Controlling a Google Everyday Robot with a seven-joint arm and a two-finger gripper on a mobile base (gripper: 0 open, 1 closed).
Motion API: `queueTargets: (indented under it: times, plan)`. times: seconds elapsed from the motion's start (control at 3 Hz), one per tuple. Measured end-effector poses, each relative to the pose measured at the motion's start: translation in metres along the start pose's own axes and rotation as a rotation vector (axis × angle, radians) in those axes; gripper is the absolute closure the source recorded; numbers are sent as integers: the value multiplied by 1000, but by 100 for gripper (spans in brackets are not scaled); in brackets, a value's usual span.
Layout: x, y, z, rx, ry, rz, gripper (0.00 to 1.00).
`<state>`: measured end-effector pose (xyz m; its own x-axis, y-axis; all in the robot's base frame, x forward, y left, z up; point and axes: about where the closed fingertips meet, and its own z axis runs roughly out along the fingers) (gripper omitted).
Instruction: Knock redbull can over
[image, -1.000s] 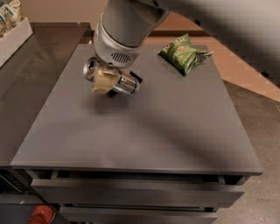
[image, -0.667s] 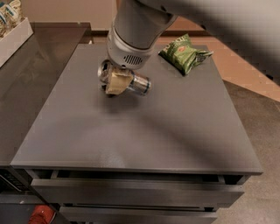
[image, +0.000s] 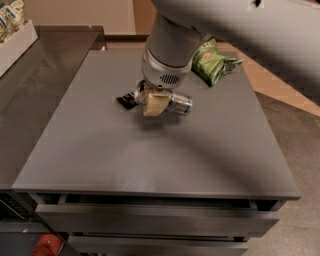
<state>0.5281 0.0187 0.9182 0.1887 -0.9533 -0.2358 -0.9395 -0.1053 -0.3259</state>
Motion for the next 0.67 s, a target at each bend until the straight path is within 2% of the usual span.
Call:
queueTargets:
  times: [0.33, 0.67]
  plan:
    - [19, 7, 15, -37, 54, 3, 100]
    - [34, 14, 30, -75, 120, -13, 82]
